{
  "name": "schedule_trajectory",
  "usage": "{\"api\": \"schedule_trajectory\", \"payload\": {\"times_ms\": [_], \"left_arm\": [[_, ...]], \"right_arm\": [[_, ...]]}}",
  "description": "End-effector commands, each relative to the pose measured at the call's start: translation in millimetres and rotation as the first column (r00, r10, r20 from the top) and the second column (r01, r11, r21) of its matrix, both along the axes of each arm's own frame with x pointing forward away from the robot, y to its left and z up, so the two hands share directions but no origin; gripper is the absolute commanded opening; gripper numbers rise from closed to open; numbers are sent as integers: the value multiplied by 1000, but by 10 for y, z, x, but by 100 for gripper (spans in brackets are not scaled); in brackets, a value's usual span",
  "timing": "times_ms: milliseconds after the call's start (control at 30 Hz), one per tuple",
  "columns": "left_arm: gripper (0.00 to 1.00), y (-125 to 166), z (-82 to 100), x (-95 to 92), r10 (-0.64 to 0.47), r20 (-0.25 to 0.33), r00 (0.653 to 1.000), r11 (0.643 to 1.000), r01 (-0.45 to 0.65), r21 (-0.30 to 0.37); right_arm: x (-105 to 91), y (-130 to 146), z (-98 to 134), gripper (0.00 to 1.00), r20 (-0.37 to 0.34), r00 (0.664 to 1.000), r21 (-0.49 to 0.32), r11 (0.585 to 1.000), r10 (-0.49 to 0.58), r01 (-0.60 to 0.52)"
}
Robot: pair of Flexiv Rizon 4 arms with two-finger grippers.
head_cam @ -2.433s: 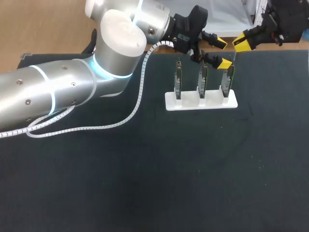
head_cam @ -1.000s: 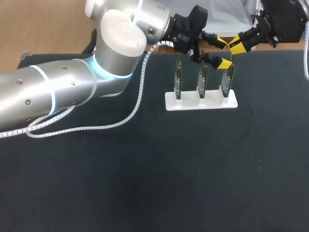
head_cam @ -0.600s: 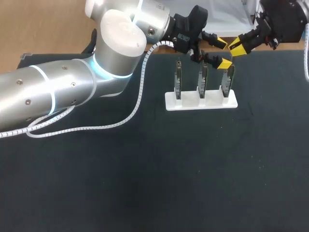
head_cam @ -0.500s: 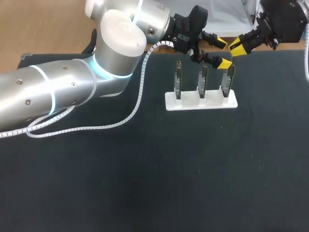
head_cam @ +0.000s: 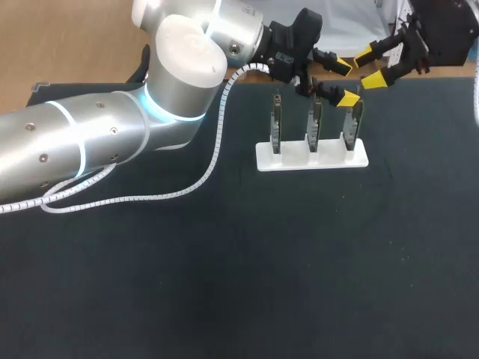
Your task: Pick up the optical module with the left hand, and insert it into the network port with the right hand.
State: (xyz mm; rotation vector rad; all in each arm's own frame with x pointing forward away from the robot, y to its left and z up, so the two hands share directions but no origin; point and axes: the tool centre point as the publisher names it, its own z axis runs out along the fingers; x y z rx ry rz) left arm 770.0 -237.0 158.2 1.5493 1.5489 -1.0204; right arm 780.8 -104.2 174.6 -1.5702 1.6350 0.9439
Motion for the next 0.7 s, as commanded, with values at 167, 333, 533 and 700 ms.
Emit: {"api": "schedule_trajectory", "payload": {"times_ms": [167, 333, 533, 700], "left_arm": [[100, -5, 0, 18, -4, -1, 1000, 1000, 4, 2], [100, -5, 0, 18, -4, -1, 1000, 1000, 4, 2], [100, -5, 0, 18, -4, -1, 1000, 1000, 4, 2], [100, -5, 0, 18, -4, -1, 1000, 1000, 4, 2]], "right_arm": [[-42, -105, 88, 100, -5, 1000, 38, 999, 3, -3], [-59, -134, 131, 100, -2, 1000, 41, 999, 17, -17], [-61, -145, 154, 100, 3, 1000, 44, 999, 13, -13], [-67, -138, 195, 0, 20, 1000, 51, 999, 6, -7]]}}
